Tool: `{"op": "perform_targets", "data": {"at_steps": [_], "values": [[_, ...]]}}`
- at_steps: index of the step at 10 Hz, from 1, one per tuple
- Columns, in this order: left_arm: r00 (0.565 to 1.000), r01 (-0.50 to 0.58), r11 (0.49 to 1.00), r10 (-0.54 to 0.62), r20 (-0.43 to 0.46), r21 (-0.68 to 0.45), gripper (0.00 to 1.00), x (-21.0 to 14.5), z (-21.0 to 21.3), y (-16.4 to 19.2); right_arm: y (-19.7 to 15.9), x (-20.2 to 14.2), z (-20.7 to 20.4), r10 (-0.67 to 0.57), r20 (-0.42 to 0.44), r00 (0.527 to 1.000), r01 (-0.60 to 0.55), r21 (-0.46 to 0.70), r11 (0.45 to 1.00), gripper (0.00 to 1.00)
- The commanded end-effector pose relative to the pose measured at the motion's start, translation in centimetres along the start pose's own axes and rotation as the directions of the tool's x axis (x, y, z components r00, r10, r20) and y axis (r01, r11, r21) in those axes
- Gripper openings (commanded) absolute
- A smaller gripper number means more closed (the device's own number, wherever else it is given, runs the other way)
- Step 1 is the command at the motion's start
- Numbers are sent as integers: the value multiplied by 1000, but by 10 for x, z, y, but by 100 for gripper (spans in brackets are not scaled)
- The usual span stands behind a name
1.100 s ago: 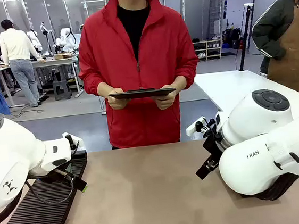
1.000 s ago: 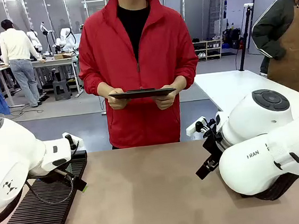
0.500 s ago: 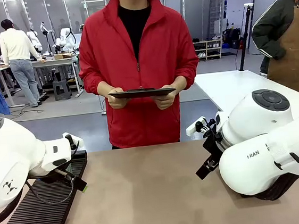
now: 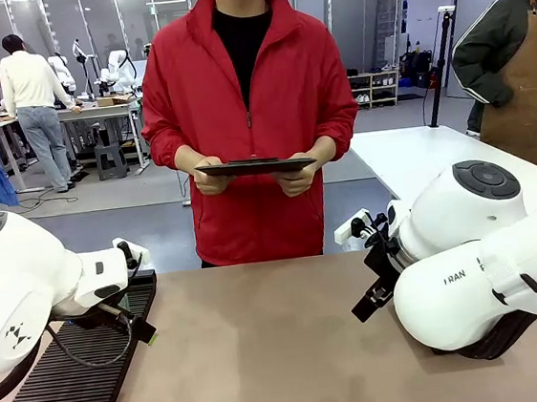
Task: Inspect the PCB.
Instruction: Pick up the Blank PCB and present it to the human.
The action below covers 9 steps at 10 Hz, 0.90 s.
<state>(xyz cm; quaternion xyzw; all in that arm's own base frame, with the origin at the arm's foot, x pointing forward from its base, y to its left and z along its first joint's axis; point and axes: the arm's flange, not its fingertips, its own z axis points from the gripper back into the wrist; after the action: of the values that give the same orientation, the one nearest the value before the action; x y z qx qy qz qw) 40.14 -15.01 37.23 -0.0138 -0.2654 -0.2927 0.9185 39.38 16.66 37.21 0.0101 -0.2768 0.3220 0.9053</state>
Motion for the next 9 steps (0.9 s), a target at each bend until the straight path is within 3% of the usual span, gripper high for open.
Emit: {"op": "perform_targets", "data": {"at_steps": [1, 3, 6, 9], "values": [[1000, 0, 1000, 0, 0, 0, 100, 0, 0, 0, 0, 0, 0, 0, 0, 1000, 0, 0, 1000, 100], [1000, 18, 1000, -18, -25, 0, 100, 17, 35, 6, -7, 14, 31, -18, -4, 1000, 18, 26, 1000, 100], [998, -45, 982, 39, -41, -184, 100, 28, 84, 32, -30, 24, 81, -69, -31, 997, 73, 183, 980, 100], [989, -135, 898, 151, 6, -418, 100, 16, 122, 68, -81, 6, 129, -244, -39, 969, 238, 413, 879, 100]]}}
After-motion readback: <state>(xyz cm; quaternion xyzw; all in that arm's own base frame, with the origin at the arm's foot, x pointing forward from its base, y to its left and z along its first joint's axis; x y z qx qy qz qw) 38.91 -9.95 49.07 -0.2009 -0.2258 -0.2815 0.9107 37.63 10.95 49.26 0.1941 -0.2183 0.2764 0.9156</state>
